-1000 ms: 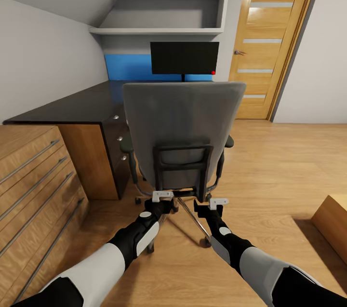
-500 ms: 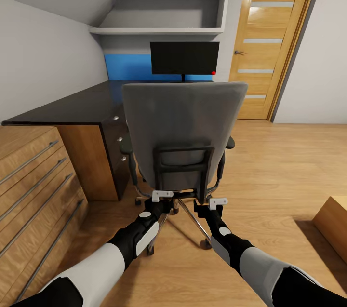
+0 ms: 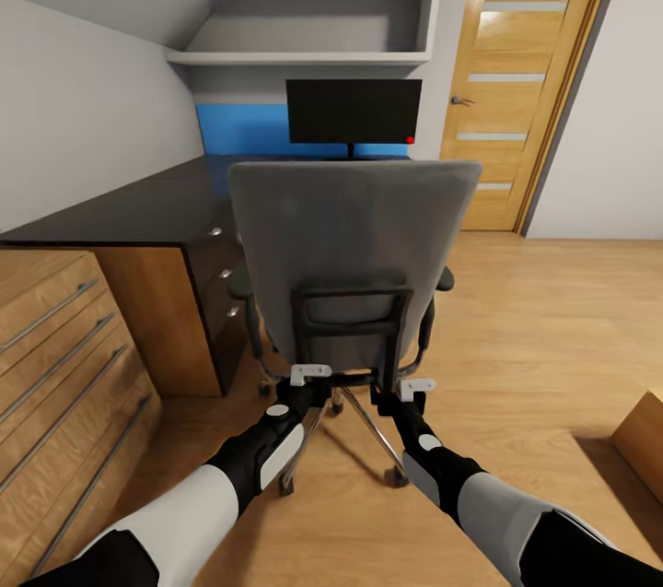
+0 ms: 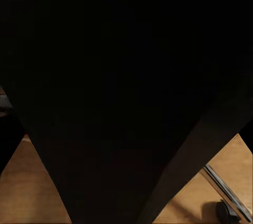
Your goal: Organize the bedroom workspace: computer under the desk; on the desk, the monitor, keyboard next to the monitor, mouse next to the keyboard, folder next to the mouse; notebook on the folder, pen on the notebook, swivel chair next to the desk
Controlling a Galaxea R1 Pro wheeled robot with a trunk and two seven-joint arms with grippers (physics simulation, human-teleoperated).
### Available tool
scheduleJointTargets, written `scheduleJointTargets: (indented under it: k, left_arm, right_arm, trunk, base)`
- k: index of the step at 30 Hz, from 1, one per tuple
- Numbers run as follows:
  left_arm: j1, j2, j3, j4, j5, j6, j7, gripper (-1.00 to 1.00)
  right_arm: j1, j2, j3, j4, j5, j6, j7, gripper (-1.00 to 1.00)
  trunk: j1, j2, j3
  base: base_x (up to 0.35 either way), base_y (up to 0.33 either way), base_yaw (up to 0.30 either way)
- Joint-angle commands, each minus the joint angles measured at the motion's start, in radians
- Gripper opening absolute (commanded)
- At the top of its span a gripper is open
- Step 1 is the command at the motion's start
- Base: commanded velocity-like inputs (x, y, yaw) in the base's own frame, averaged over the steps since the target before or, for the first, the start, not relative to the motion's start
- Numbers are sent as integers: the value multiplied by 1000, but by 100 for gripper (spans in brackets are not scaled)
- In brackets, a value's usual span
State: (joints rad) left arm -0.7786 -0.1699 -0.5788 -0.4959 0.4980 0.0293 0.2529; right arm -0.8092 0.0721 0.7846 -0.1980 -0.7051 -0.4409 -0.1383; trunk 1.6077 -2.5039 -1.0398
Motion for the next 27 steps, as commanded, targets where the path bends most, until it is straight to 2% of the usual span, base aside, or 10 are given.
scheduleJointTargets:
  k: [1,9,16,27]
  left_arm:
    - [-1,1,-9,-1,11,3,9,100]
    - [-1,1,-10,-1,11,-1,8,100]
    - [-1,1,-12,-1,9,-35,7,100]
    - [-1,1,-12,-1,10,-36,8,100]
  right_arm:
    - [-1,0,9,0,-4,-2,-7,100]
    - [-1,0,9,0,-5,-2,-7,100]
    - [-1,0,9,0,-5,-2,-7,100]
    - [-1,0,9,0,-4,-2,-6,100]
  trunk:
    - [0,0,-1]
    - [0,0,-1]
    - [0,0,2]
    - [0,0,3]
  base:
    - [287,0,0]
    - [256,0,-2]
    - [314,0,-51]
    - [321,0,-4]
